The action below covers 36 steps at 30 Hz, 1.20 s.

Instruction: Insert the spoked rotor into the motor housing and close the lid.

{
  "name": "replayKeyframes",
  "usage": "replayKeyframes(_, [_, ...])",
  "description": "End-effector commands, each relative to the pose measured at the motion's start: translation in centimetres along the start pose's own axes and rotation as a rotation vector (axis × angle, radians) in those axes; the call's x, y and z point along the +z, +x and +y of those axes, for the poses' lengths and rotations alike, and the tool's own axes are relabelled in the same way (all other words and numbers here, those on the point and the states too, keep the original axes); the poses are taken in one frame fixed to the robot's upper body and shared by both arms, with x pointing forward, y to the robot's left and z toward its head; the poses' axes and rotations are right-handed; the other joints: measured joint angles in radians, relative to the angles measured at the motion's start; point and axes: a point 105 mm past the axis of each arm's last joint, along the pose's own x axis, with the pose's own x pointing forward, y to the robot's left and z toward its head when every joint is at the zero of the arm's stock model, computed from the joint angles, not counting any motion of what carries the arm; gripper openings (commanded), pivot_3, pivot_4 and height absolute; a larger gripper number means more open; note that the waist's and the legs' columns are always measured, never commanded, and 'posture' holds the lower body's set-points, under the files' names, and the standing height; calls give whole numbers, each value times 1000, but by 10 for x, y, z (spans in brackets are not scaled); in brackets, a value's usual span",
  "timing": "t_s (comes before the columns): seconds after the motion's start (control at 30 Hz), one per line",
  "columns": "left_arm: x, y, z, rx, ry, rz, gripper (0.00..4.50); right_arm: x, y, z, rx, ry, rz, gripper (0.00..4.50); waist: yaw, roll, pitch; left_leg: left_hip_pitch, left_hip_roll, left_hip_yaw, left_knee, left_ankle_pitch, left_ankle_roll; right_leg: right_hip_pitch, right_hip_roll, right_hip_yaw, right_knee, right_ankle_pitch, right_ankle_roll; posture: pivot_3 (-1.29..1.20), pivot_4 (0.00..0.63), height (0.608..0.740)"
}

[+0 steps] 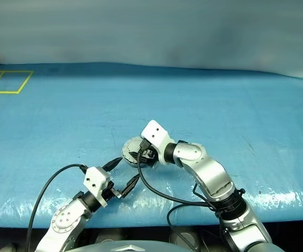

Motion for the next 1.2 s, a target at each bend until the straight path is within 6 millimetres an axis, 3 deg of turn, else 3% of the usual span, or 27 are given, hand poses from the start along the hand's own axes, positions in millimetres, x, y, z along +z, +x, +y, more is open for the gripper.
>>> replayKeyframes(0.03, [4, -2, -2, 8, -1, -18, 4500, 5, 5, -1, -36, -17, -42, 4456, 0, 0, 0, 0, 0, 0, 0, 0, 0, 0, 0, 0, 0, 1, 2, 0, 150, 740])
replayKeyframes(0.53, [1, -12, 2, 55, -11, -7, 4500, -34, 24, 18, -63, -66, 12, 4456, -1, -1, 0, 2, 0, 0, 0, 0, 0, 2, 0, 0, 0, -1, -1, 0, 150, 740])
replayKeyframes(0.7, [1, -12, 1, 50, -13, -8, 4500, -33, 27, 21, -72, -42, -1, 3032, -2, -2, -1, 2, 0, 0, 0, 0, 0, 2, 0, 0, 0, -1, -2, 0, 150, 740])
replayKeyframes(0.97, [3, -11, 1, 44, -19, -11, 4500, -31, 27, 21, -93, -72, 13, 3034, -3, -2, -2, 3, 0, 0, 0, 0, 0, 3, 0, 0, 0, -1, -2, 0, 150, 740])
replayKeyframes(1.2, [4, -10, 0, 42, -19, -10, 4500, -48, 27, 24, -66, -114, 171, 3034, 0, -3, -4, 4, 0, 0, 0, 0, 0, 3, 0, 0, 0, -1, -2, 0, 150, 740])
